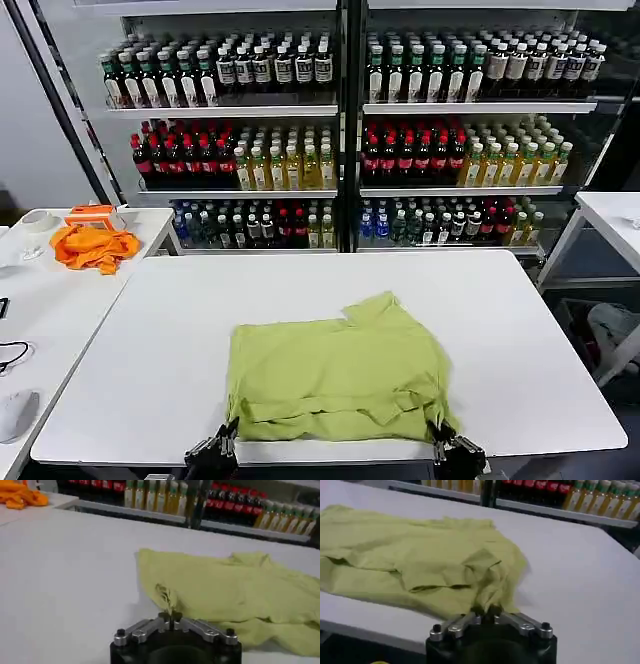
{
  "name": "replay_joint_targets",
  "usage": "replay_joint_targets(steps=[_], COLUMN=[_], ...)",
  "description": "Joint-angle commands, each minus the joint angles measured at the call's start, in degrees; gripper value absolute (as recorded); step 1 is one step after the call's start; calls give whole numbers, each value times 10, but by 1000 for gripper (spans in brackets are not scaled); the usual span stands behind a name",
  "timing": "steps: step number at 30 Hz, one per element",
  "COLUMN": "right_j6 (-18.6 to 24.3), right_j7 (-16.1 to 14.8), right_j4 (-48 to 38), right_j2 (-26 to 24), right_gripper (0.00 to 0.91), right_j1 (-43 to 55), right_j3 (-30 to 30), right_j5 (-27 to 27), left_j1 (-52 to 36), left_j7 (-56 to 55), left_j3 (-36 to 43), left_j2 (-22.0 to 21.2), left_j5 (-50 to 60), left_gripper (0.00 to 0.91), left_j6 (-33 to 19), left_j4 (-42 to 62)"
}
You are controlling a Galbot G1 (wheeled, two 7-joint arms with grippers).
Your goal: Fold and organize the clothes.
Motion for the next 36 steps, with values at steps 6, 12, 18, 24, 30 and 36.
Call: replay_joint_targets(steps=[6, 12, 18, 24, 30, 36], right_j6=[-6, -42, -61, -68, -74, -78], right_j7=[13, 40, 45, 43, 42, 44], right_j4=[6, -103, -228, -320, -417, -490], right_j2=[-29, -27, -25, -19, 0, 18], right_gripper=[907, 907, 907, 907, 907, 907], right_j1=[118, 323, 476, 574, 638, 680], right_j3=[3, -93, -176, -232, -273, -289], right_j5=[66, 134, 181, 216, 254, 262], left_j1=[-61, -156, -258, -333, -385, -419], left_j7=[-13, -42, -70, -84, -90, -89], left_j3=[-64, -42, 1, 40, 81, 110], left_j2=[66, 108, 122, 125, 122, 119], left_j5=[-41, -111, -139, -150, -137, -147], left_gripper=[907, 907, 907, 907, 907, 907], left_j6=[6, -2, 0, 5, 21, 26], left_j4=[8, 56, 152, 211, 276, 298])
